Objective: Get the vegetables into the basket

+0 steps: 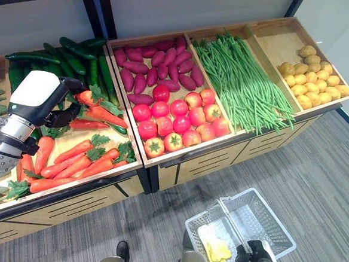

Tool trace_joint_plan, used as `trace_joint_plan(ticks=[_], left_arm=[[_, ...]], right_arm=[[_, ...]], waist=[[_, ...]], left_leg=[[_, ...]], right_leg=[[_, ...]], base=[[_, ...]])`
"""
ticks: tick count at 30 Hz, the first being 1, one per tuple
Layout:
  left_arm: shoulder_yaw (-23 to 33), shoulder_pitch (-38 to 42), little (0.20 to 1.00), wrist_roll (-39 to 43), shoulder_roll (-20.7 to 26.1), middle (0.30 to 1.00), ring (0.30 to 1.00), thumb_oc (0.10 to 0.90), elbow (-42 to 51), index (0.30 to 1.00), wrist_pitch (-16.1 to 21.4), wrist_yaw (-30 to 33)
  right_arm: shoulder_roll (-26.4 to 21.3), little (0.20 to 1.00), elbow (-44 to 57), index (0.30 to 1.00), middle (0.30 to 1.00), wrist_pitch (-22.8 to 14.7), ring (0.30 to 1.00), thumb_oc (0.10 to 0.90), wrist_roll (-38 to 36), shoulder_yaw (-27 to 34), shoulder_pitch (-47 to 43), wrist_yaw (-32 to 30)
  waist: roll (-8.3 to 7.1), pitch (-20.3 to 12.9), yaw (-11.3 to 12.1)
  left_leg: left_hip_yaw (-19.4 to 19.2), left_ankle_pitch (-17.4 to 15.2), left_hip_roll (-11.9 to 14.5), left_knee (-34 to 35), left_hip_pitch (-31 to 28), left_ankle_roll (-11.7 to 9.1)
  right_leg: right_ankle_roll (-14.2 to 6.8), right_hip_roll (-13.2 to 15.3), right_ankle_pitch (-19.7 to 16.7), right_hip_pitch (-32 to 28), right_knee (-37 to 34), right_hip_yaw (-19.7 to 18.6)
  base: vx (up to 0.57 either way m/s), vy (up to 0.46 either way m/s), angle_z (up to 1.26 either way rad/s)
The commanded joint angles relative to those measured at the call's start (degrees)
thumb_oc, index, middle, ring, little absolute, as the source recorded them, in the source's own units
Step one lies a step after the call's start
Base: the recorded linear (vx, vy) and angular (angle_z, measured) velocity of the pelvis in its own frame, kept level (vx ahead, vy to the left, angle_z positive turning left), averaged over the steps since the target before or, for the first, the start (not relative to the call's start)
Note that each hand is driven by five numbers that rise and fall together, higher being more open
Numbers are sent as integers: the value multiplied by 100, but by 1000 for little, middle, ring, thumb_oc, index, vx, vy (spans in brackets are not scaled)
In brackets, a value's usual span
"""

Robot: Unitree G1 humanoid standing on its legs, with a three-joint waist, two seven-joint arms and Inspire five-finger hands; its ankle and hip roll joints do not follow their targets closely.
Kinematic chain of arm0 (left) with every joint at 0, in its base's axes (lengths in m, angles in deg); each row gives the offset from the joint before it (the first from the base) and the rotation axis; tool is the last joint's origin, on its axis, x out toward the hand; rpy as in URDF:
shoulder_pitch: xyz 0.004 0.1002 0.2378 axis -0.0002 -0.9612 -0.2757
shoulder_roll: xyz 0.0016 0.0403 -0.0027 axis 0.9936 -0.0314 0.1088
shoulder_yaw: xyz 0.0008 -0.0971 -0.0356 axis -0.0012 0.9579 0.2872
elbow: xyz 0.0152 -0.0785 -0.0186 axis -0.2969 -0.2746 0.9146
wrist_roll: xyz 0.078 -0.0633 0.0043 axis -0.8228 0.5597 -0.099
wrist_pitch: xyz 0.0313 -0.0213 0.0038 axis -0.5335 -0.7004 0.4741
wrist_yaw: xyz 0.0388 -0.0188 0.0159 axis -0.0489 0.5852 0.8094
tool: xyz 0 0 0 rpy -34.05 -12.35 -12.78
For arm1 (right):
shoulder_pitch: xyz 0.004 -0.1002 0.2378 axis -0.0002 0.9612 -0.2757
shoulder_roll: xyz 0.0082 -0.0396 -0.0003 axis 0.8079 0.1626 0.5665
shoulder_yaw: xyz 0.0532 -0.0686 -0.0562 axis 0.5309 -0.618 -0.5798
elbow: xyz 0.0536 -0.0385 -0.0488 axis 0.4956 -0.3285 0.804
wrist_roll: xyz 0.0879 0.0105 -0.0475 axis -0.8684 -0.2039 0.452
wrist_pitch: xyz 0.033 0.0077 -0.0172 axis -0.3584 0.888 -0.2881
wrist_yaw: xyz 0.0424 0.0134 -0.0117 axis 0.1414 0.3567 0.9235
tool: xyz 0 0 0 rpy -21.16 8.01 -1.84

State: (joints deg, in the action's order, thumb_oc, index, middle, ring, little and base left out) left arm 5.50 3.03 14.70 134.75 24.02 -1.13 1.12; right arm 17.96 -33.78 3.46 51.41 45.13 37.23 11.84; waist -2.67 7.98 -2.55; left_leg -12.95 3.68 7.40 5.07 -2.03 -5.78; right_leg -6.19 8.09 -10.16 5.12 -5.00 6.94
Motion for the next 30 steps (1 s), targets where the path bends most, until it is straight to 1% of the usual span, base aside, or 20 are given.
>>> trace_joint_plan(ticks=[1, 7, 8, 9, 11, 12, 13, 16, 18, 19, 20, 21, 22, 23, 25, 26, 27, 29, 30], left_arm=[[573, 460, 300, 426, 288, 300, 300, 400, 269, 300, 164, 274], [444, 443, 300, 482, 260, 300, 300, 400, 345, 300, 184, 176], [377, 452, 300, 503, 266, 300, 300, 400, 396, 300, 202, 116], [250, 553, 300, 553, 290, 300, 300, 400, 418, 300, 240, 67], [137, 641, 300, 571, 287, 300, 300, 400, 403, 300, 248, 45], [-165, 879, 300, 621, 241, 300, 300, 400, 386, 300, 265, -40], [-187, 900, 300, 621, 240, 300, 300, 400, 376, 300, 267, -37], [-418, 1142, 300, 636, 129, 300, 300, 400, 315, 300, 277, -57], [-445, 1213, 300, 618, 130, 300, 300, 400, 281, 300, 268, -26], [-415, 1192, 300, 625, 136, 300, 300, 400, 266, 300, 251, 5], [-345, 1144, 300, 635, 120, 300, 300, 400, 211, 300, 222, 41], [-334, 1137, 300, 635, 124, 300, 300, 400, 214, 300, 223, 40], [-279, 1086, 300, 660, 102, 300, 300, 400, 179, 300, 210, 56], [-172, 972, 300, 676, 118, 300, 300, 400, 173, 300, 202, 55], [-23, 830, 300, 682, 160, 300, 300, 400, 228, 300, 201, 49], [-9, 815, 300, 682, 160, 300, 300, 400, 235, 300, 200, 47], [75, 729, 300, 700, 179, 300, 300, 400, 283, 300, 181, 42], [248, 590, 300, 700, 213, 300, 300, 400, 390, 300, 145, 21], [310, 525, 300, 713, 205, 300, 300, 400, 400, 300, 133, 3]], right_arm=[[-295, 300, 79, 300, 300, -172, 300, 400, -9, 33, -22, -234], [-335, 300, 113, 300, 300, -141, 300, 400, 45, 108, -7, -304], [-342, 300, 120, 300, 300, -132, 300, 400, 45, 148, -19, -331], [-346, 300, 182, 300, 300, -122, 300, 400, 23, 213, 0, -349], [-342, 300, 171, 300, 300, -109, 300, 400, 9, 243, 3, -370], [-310, 300, 211, 300, 300, -91, 300, 400, 20, 322, 157, -375], [-308, 300, 216, 300, 300, -89, 300, 400, 21, 330, 166, -375], [-287, 300, 241, 300, 300, -78, 300, 400, 27, 423, 286, -381], [-257, 300, 241, 300, 300, -58, 300, 400, 5, 479, 278, -445], [-224, 300, 254, 300, 300, -56, 300, 400, -15, 481, 269, -466], [-174, 300, 226, 300, 300, -58, 300, 400, -43, 444, 249, -469], [-173, 300, 226, 300, 300, -57, 300, 400, -44, 440, 243, -469], [-167, 300, 201, 300, 300, -64, 300, 400, -53, 434, 224, -479], [-171, 300, 192, 300, 300, -73, 300, 400, -53, 422, 193, -500], [-176, 300, 182, 300, 300, -92, 300, 400, -48, 410, 169, -531], [-178, 300, 181, 300, 300, -93, 300, 400, -49, 405, 167, -532], [-181, 300, 180, 300, 300, -99, 300, 400, -69, 451, 137, -572], [-194, 300, 209, 300, 300, -91, 300, 400, -63, 461, 81, -580], [-208, 300, 188, 300, 300, -80, 300, 400, -60, 453, 49, -584]], waist=[[-44, -242, -104], [-102, -142, -87], [-112, -127, -93], [-144, -98, -129], [-158, -83, -138], [-203, -84, -267], [-207, -86, -256], [-234, -113, -405], [-225, -111, -436], [-214, -86, -423], [-165, -29, -370], [-178, -40, -370], [-151, -15, -322], [-110, 12, -273], [-71, -1, -219], [-74, -4, -216], [-26, -46, -152], [2, -70, -54], [-18, -94, -28]], left_leg=[[491, -149, 54, -7, 70, -70], [389, -261, -62, -117, 26, 34], [356, -316, -88, -182, 35, 62], [288, -454, -170, -367, 51, 133], [261, -512, -215, -452, 52, 166], [197, -593, -376, -505, 9, 251], [192, -591, -381, -501, 6, 254], [88, -557, -549, -363, -18, 322], [-58, -549, -611, -326, 15, 372], [-155, -569, -619, -344, 20, 411], [-337, -634, -565, -422, 31, 461], [-345, -618, -578, -427, 56, 465], [-443, -627, -540, -480, 75, 487], [-608, -599, -477, -511, 88, 516], [-797, -562, -414, -512, 123, 570], [-805, -563, -417, -511, 122, 569], [-834, -650, -405, -469, 76, 556], [-1003, -634, -378, -499, 122, 581], [-1063, -633, -383, -500, 135, 569]], right_leg=[[-569, 521, 221, -154, 0, -135], [-622, 606, 199, -124, 91, -191], [-646, 638, 213, -80, 180, -214], [-705, 727, 190, 10, 385, -305], [-731, 766, 182, 59, 466, -363], [-840, 926, -73, 98, 574, -486], [-842, 930, -77, 99, 571, -492], [-881, 1018, -694, 303, 568, -699], [-881, 1079, -907, 493, 521, -733], [-881, 1124, -859, 580, 570, -599], [-856, 1186, -503, 584, 814, -223], [-857, 1197, -518, 615, 816, -239], [-790, 1216, -297, 567, 1019, 21], [-689, 1165, 26, 463, 1378, 301], [-590, 1123, 256, 432, 1887, 455], [-589, 1126, 269, 449, 1911, 441], [-622, 1128, 526, 290, 2234, 574], [-591, 1221, 587, 175, 2576, 793], [-603, 1233, 583, 81, 2490, 848]], base=[[0, 0, 0], [14, 56, -3], [-14, 140, -7], [-15, 140, -11], [-32, 189, -20], [-43, 226, -20], [-55, 228, -9], [-90, 142, -14], [-146, 165, -28], [-191, 198, -60], [-149, 147, -92], [-144, 118, -139], [-139, 93, -139], [-178, 115, -97], [-125, 58, -67], [-35, 45, -96], [-28, 45, -69], [-55, -1, -24], [-28, -38, -53]])
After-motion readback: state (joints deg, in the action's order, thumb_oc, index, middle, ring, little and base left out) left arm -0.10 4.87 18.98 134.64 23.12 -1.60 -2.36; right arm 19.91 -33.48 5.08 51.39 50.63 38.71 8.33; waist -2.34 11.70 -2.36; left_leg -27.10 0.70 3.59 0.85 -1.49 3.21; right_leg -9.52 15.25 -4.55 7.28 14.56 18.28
